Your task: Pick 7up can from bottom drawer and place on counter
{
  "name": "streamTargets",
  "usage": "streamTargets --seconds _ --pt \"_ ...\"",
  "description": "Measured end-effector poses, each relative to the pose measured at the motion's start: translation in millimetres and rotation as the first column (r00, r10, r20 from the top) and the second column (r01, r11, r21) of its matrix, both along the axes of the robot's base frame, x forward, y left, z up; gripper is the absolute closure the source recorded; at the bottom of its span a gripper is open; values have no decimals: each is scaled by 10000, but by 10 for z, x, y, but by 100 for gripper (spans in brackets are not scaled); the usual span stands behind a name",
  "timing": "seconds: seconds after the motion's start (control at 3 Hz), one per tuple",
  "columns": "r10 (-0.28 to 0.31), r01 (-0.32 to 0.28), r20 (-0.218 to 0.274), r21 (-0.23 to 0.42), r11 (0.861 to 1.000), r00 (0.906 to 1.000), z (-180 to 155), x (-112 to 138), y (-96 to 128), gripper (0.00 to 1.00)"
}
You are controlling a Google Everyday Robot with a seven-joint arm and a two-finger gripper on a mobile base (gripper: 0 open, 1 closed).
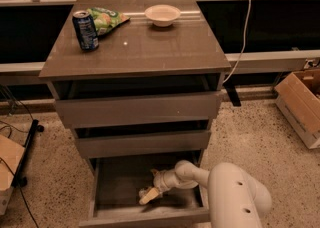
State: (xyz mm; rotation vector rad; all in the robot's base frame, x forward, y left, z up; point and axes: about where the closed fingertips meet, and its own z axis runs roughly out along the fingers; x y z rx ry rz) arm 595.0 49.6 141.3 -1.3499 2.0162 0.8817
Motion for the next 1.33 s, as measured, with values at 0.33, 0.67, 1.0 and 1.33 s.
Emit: streamTargets --seconds 0.33,0.67,1.0,1.33 --pt "-259 258 -310 -37 9997 9992 -83 -45 -18 18" --pt "-416 415 -579 -41 9991 9975 -157 -97 -47 42" --pt "-537 541 -735 37 9985 9959 -191 -135 -61 65" --pt "-537 541 -735 37 9985 9959 -150 -135 -61 88"
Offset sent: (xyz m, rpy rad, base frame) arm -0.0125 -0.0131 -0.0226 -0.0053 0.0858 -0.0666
